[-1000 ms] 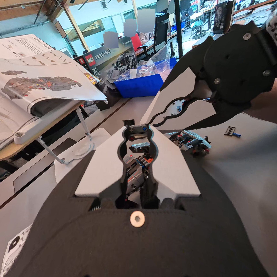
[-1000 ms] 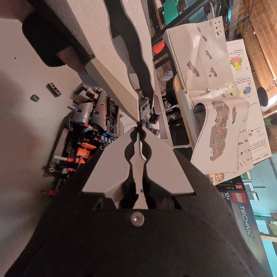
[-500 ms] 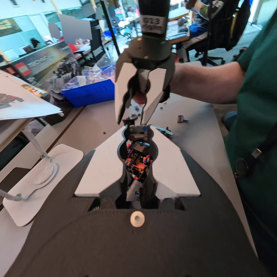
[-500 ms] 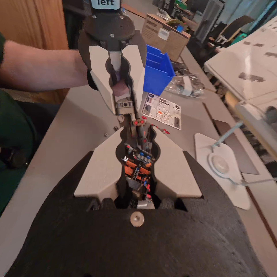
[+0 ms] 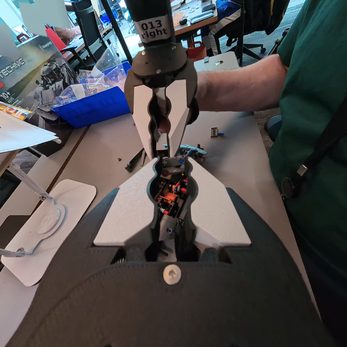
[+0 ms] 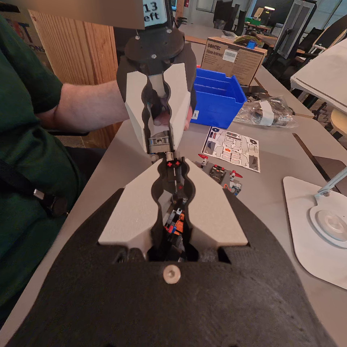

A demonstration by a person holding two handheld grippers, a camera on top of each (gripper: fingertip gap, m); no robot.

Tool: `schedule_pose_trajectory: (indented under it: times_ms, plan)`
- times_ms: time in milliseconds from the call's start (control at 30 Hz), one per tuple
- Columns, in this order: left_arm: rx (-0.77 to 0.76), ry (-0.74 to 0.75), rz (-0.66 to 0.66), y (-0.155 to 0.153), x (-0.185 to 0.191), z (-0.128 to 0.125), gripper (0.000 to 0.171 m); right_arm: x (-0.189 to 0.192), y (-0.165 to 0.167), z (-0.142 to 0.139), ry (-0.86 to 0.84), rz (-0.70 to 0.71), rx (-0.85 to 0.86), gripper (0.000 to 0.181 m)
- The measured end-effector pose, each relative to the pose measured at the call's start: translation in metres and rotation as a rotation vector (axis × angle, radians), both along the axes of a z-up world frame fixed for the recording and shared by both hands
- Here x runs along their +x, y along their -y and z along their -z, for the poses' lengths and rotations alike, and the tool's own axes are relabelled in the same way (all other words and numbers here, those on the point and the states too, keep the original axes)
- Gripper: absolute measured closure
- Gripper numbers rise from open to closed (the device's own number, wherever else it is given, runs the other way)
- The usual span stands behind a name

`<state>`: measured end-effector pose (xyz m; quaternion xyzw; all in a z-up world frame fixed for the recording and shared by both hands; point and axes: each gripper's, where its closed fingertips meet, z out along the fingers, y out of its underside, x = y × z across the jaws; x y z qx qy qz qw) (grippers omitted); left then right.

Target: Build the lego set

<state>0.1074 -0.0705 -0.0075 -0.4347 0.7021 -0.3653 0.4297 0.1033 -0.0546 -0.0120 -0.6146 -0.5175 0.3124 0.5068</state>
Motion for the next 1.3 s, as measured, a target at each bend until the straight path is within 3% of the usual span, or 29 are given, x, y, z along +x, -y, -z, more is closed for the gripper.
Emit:
schedule_pose_trajectory:
  times_ms: [400,833,1300]
  plan:
    - [-0.027,0.048,-0.090,-0.006,-0.004,-0.002,0.149,-0.007,-0.006,-0.002,-0.058,0.059,-0.023,0.169]
    - [0.020,-0.074,-0.011,0.008,-0.016,0.012,0.150,-0.015,0.010,0.009,-0.026,-0.049,-0.033,0.169]
    - [-0.154,0.053,0.065,0.010,-0.019,0.000,0.149,-0.016,0.012,-0.004,-0.126,-0.080,-0.040,0.169]
